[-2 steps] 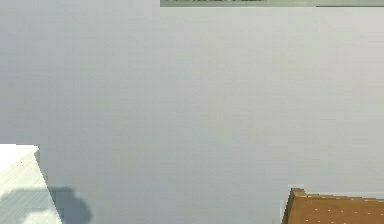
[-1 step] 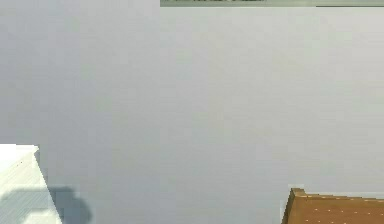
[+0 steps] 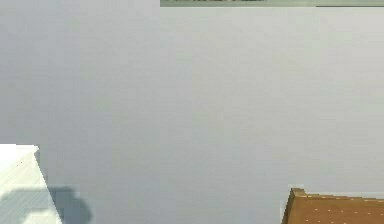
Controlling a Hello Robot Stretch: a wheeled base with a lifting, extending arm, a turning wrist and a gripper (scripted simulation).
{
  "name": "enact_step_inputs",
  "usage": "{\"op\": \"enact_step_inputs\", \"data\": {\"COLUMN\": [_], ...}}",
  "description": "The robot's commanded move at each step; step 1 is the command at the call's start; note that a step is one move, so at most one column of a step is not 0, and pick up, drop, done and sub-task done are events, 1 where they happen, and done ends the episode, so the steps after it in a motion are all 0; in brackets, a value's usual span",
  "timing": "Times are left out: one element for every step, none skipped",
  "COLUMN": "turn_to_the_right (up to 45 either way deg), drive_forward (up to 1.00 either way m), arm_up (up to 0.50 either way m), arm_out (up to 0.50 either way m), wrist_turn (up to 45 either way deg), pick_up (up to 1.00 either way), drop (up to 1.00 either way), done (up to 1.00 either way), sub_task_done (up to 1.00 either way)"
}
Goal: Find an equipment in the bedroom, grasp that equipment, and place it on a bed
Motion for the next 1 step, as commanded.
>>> {"op": "enact_step_inputs", "data": {"turn_to_the_right": [0.0], "drive_forward": [0.0], "arm_up": [0.0], "arm_out": [-0.08], "wrist_turn": [0.0], "pick_up": [0.0], "drop": [0.0], "done": [0.0], "sub_task_done": [0.0]}}
